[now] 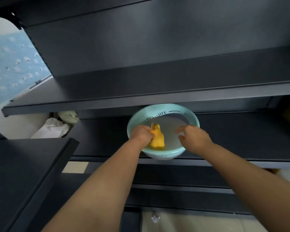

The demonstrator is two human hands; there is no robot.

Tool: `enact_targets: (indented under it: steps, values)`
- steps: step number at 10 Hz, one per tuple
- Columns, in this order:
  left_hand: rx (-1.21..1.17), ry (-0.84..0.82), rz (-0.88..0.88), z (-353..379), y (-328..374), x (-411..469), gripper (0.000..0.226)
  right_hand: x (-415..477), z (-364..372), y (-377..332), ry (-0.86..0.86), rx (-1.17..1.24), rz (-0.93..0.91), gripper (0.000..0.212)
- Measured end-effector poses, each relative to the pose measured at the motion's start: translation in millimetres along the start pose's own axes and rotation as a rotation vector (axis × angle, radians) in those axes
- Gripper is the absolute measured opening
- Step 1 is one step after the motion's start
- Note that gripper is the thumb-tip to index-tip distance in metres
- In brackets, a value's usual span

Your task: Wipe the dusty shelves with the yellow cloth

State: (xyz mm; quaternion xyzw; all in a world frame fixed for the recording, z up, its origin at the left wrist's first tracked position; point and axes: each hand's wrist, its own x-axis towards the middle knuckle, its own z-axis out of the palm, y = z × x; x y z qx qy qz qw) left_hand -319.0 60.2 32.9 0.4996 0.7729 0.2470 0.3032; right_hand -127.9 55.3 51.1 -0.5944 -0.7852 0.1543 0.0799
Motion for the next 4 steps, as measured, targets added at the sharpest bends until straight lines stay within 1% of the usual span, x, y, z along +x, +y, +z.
enact_targets:
  steps: [1, 2, 3, 4]
  values:
    - [0.129, -0.007, 0.002, 7, -5, 9, 0.02, 6, 2, 4, -0.007, -0.004, 0.033, 0.034]
    - [-0.017, 0.043, 0.013, 15, -1, 21, 0.023, 10, 1, 5, -0.009, -0.014, 0.061, 0.034]
    - [-0.154, -0.041, 0.031, 25, 6, 35, 0.042, 13, 2, 6, -0.015, -0.01, 0.086, 0.035]
    - [-0.163, -0.107, 0.032, 33, 6, 43, 0.044, 15, 2, 6, -0.015, -0.002, 0.09, 0.034]
